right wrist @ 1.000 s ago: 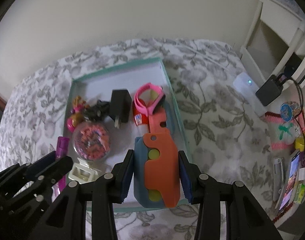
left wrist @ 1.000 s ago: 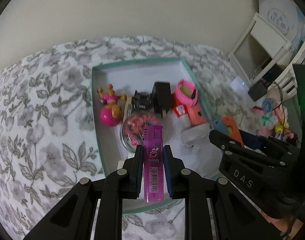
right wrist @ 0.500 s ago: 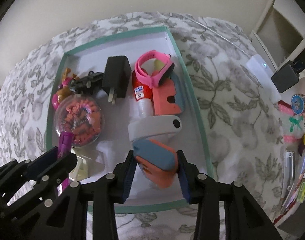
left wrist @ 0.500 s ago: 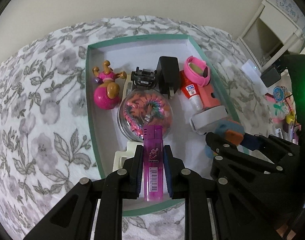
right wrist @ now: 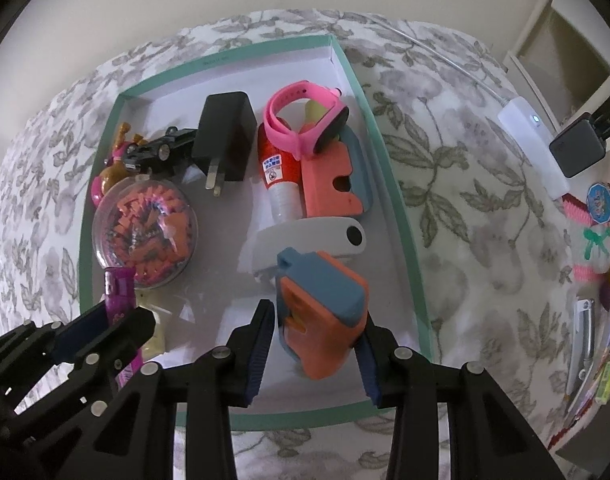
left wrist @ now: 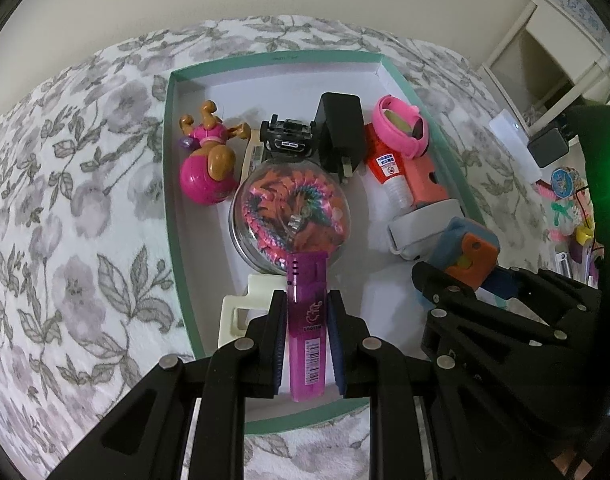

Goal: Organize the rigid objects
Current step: 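Open the left tool to drop the lighter in the tray while the right tool releases the toy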

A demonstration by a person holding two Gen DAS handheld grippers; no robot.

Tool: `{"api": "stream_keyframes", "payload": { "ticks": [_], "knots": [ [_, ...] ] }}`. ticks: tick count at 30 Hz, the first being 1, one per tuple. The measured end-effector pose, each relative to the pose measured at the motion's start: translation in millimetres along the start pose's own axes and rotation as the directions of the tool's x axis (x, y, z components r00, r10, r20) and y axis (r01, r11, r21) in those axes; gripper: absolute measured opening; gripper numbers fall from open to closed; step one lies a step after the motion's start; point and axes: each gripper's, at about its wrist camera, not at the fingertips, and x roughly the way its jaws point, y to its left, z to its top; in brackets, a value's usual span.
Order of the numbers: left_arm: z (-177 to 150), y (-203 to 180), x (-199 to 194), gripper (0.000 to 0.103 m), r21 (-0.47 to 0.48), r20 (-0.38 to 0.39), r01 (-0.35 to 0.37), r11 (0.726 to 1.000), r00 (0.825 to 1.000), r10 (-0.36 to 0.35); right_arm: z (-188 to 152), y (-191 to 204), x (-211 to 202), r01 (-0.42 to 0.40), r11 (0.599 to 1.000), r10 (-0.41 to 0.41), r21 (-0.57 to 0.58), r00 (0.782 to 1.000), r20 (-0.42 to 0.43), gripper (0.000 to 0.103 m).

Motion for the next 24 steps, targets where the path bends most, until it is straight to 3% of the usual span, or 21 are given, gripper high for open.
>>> {"api": "stream_keyframes", "payload": {
  "ticks": [2,7,16,24],
  "knots": [
    [0.6,-0.7,-2.4,0.022,-0.001,0.005,0.004,1.0,1.0,-0.004,-0.2,-1.1,-1.5,-0.002,1.0,0.002,0.003,1.0,0.001,0.042],
    [2.7,4.4,-8.2,0.04,-0.025,0.007,0.017,1.0,1.0,-0.017,1.8,-5.5,-5.0,0.006,1.0,-0.006,0.015,1.0,0.003,0.042],
    [9.6,15.5,-34.8,0.042,-0.068,0.065,0.083,0.994,0.995,-0.079,8.7,-1.8,-26.9,0.033,0.999,-0.033,-0.006,0.998,0.046,0.043],
    [14.7,34.0,-59.1,0.044,-0.119,0.139,0.077,0.99,0.988,-0.06,16.1,-0.9,-70.1,0.032,1.0,-0.031,-0.002,0.987,0.155,0.043]
  ]
}}
